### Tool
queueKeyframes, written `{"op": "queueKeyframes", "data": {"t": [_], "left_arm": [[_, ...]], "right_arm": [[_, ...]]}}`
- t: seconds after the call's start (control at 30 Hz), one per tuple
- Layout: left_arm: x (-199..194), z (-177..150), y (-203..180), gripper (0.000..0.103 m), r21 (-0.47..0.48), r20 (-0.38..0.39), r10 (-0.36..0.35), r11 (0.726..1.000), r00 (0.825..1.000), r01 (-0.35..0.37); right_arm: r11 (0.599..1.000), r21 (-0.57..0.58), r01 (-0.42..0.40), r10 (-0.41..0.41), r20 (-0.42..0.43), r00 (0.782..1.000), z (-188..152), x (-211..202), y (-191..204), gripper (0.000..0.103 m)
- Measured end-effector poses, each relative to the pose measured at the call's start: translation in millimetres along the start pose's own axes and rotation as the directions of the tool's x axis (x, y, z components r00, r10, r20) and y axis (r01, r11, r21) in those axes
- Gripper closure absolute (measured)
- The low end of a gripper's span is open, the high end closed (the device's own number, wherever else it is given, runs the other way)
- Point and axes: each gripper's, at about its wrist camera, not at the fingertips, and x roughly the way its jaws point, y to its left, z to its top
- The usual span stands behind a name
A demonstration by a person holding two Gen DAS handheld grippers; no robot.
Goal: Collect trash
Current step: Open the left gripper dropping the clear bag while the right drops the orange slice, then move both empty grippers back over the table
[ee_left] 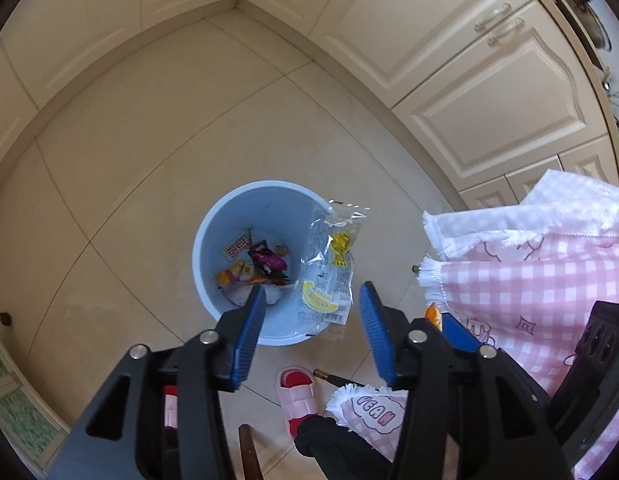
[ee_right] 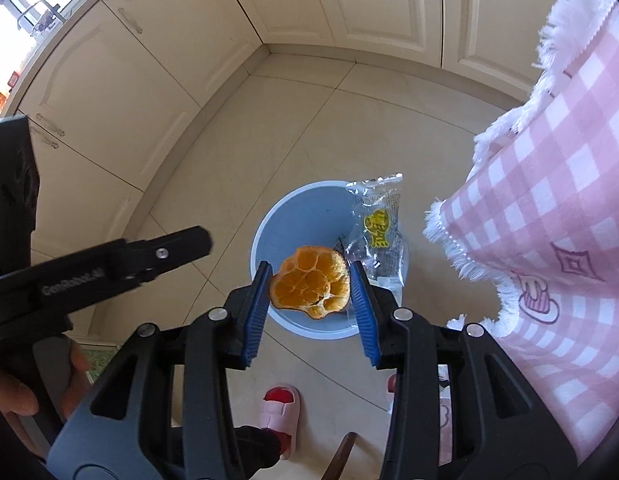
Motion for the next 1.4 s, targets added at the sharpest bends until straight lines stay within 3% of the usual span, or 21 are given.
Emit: {"op": "queueKeyframes", "data": {"t": [0.53, 0.77, 0.87, 1.13, 1.27, 1.4], "left_arm": [[-26.5, -11.9, 36.5, 0.054, -0.026, 0.053, 0.071, 0.997, 0.996, -0.07], [-49.8, -10.7, 35.3, 0.054, -0.023, 0.102, 0.058, 0.998, 0.993, -0.056], [-65.1, -11.0, 29.1, 0.054, -0.01, 0.129, 0.046, 0.999, 0.991, -0.045], [-107.7, -21.8, 13.5, 0.054, 0.015, 0.2, 0.022, 1.0, 0.98, -0.026], [-143.3, -33.3, 4.8, 0.054, 0.022, 0.255, 0.014, 1.0, 0.967, -0.021], [-186.5, -49.6, -9.3, 0.052, 0.049, 0.325, -0.009, 0.999, 0.946, -0.008]], "right_arm": [[1.0, -0.023, -0.019, 0.018, -0.021, 1.0, 15.9, 19.1, 20.8, 0.064], [1.0, -0.029, 0.0, 0.002, 0.071, 0.998, 25.0, 1.0, 29.6, 0.055], [1.0, -0.026, 0.002, 0.001, 0.116, 0.993, 29.4, -14.0, 33.1, 0.045], [0.996, -0.08, 0.031, -0.012, 0.225, 0.974, 21.7, -72.8, 51.2, 0.045], [0.991, -0.124, 0.056, -0.016, 0.302, 0.953, 13.6, -115.0, 67.8, 0.045], [0.984, -0.163, 0.073, 0.0, 0.406, 0.914, 0.9, -171.1, 83.7, 0.045]]}}
